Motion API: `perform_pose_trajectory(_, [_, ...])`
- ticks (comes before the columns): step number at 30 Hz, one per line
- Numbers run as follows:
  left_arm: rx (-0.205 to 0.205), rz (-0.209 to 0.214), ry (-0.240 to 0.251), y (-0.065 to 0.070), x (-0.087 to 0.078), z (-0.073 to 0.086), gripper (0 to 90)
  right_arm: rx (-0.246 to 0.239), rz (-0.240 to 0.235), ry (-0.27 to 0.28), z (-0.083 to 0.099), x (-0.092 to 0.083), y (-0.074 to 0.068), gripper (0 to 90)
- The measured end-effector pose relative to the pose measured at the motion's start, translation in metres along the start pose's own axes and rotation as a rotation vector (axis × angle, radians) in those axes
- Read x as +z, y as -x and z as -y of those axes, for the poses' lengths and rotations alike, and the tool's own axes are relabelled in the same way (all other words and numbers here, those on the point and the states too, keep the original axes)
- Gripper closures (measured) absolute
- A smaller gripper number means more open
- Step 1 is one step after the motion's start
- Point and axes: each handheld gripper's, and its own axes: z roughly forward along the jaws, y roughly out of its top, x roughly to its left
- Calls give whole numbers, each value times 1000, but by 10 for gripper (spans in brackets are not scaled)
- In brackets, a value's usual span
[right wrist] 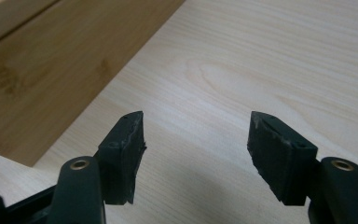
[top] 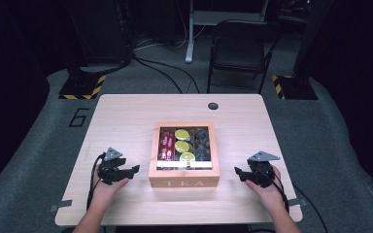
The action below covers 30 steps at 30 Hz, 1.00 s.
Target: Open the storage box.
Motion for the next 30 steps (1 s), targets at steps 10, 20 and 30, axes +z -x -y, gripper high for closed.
perform_pose_trajectory(10, [-6, 1, 16, 1, -10, 1, 312, -24, -13, 44, -5, -9, -7, 364])
perform_pose_trajectory(20, [5, 37, 57, 11, -24, 0, 323, -22, -33, 72, -7, -20, -13, 374])
perform_pose_trajectory(30, [17, 60, 86, 21, -35, 3, 324, -79, -45, 113, -12, -31, -30, 359])
